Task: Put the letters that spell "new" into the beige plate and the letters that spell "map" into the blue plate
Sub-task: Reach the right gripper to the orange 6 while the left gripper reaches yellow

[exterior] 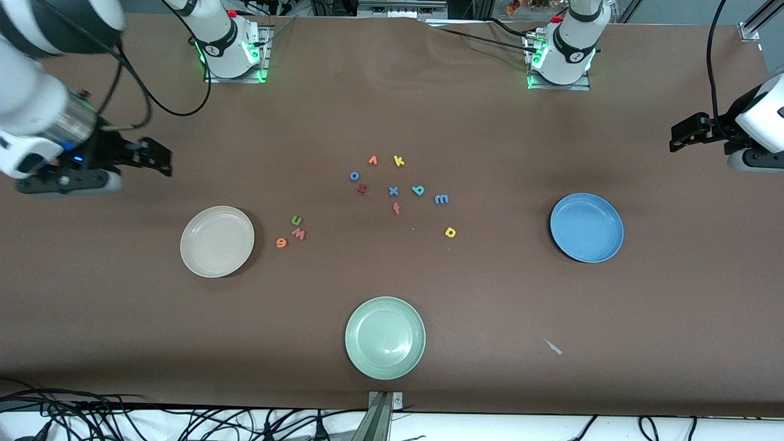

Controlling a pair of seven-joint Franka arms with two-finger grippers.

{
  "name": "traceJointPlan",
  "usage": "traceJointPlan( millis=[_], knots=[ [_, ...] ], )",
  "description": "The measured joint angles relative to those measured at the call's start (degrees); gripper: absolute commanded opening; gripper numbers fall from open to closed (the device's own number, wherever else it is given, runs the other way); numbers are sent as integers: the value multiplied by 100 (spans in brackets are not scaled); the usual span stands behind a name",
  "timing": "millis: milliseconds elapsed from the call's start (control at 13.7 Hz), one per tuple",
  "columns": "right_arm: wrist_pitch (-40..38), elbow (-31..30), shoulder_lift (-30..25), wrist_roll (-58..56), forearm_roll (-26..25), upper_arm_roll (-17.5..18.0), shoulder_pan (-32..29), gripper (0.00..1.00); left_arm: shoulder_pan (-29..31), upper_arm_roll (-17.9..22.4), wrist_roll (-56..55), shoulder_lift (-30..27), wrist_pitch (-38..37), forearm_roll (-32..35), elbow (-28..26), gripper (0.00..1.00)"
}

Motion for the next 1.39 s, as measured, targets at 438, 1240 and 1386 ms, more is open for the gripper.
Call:
traceJointPlan(
  millis=[438, 1240, 1386],
  knots=[
    [1809, -255, 1385, 1285, -2, 25, 652, 100, -480, -302, -345, 700, 454, -46, 13, 100],
    [3058, -974, 2122, 1705, 358, 108, 759, 99, -2373, -371, -2357, 2907, 3017, -518, -1, 100],
    [3321, -1148, 2151, 1771, 359, 117, 848, 99, -2563, -372, -2623, 3225, 3430, -518, -2, 100]
  ],
)
